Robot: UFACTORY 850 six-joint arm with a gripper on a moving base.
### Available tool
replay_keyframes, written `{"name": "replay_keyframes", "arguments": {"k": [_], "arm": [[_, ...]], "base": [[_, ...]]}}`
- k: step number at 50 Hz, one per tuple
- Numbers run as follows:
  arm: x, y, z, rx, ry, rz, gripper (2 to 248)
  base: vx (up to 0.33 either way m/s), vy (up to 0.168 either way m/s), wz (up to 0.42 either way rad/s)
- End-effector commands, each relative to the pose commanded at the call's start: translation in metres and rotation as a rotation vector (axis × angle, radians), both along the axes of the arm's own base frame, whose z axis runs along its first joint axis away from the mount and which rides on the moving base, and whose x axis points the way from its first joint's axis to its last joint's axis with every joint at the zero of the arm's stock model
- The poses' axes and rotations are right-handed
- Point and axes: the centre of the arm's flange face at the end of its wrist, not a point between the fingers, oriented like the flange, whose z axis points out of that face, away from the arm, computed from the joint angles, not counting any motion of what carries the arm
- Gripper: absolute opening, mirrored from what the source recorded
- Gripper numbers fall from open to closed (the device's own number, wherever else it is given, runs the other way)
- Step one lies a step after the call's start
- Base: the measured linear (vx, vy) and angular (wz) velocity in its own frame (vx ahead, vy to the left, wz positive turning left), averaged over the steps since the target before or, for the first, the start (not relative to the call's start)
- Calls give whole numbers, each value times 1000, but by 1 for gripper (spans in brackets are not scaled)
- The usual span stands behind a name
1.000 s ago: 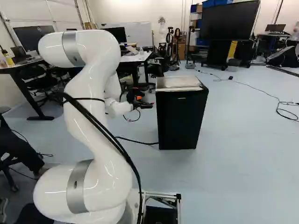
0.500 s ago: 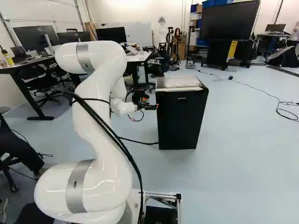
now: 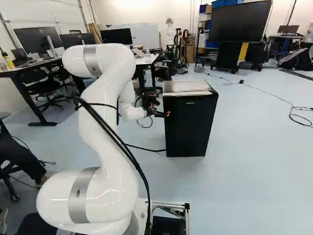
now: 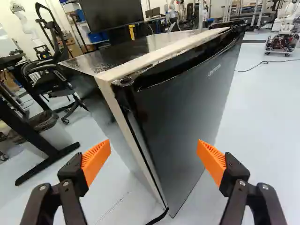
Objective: Open the fridge door
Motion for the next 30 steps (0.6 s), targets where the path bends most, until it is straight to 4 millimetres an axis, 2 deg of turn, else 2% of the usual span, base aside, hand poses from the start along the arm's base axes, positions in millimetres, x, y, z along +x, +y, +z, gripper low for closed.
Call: {"name": "replay_keyframes", "arguments": {"k": [19,30], "arm": [[-3,-3,-3,28,18,-53,247],[4,-3,-5,36,12,-67,247]], "base": [[0,0,0],[0,0,0]]}}
